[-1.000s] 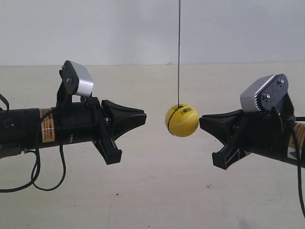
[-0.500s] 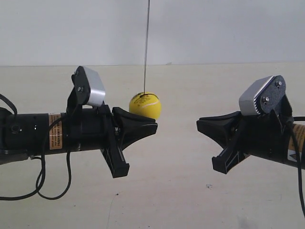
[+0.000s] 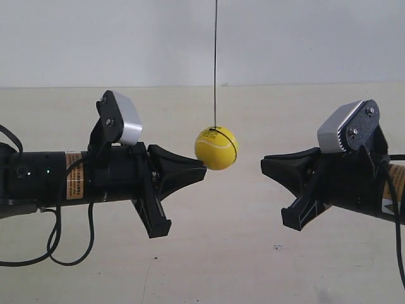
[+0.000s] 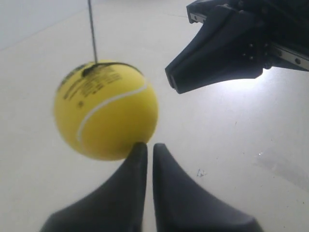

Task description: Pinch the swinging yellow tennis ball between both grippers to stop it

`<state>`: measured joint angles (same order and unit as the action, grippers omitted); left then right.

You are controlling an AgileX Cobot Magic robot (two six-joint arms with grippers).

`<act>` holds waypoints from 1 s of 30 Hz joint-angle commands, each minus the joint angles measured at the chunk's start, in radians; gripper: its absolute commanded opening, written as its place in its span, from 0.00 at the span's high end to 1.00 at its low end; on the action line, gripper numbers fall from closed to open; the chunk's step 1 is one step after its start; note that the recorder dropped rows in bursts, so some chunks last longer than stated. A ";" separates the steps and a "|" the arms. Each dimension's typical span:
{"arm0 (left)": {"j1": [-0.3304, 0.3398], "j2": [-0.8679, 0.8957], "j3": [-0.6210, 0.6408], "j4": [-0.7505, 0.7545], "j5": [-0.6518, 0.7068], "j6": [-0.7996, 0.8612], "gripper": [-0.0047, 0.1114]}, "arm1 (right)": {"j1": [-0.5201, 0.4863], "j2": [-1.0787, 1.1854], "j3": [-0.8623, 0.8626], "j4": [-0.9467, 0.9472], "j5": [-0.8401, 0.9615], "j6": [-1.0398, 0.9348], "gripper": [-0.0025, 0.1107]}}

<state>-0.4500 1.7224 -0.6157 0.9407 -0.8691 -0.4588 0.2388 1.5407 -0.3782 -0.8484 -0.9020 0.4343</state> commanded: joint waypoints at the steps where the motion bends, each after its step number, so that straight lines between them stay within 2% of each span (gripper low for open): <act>1: -0.005 0.002 -0.007 -0.010 0.003 0.008 0.92 | 0.002 -0.002 -0.004 -0.004 -0.013 0.002 0.98; 9: -0.005 0.002 -0.007 -0.010 -0.019 0.008 0.92 | 0.002 -0.002 -0.004 -0.063 -0.058 0.039 0.98; 30: -0.005 0.002 -0.007 -0.010 -0.019 0.004 0.92 | 0.002 -0.002 -0.004 -0.063 -0.052 0.026 0.98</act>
<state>-0.4500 1.7224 -0.6157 0.9407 -0.8736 -0.4569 0.2388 1.5407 -0.3782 -0.9053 -0.9478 0.4736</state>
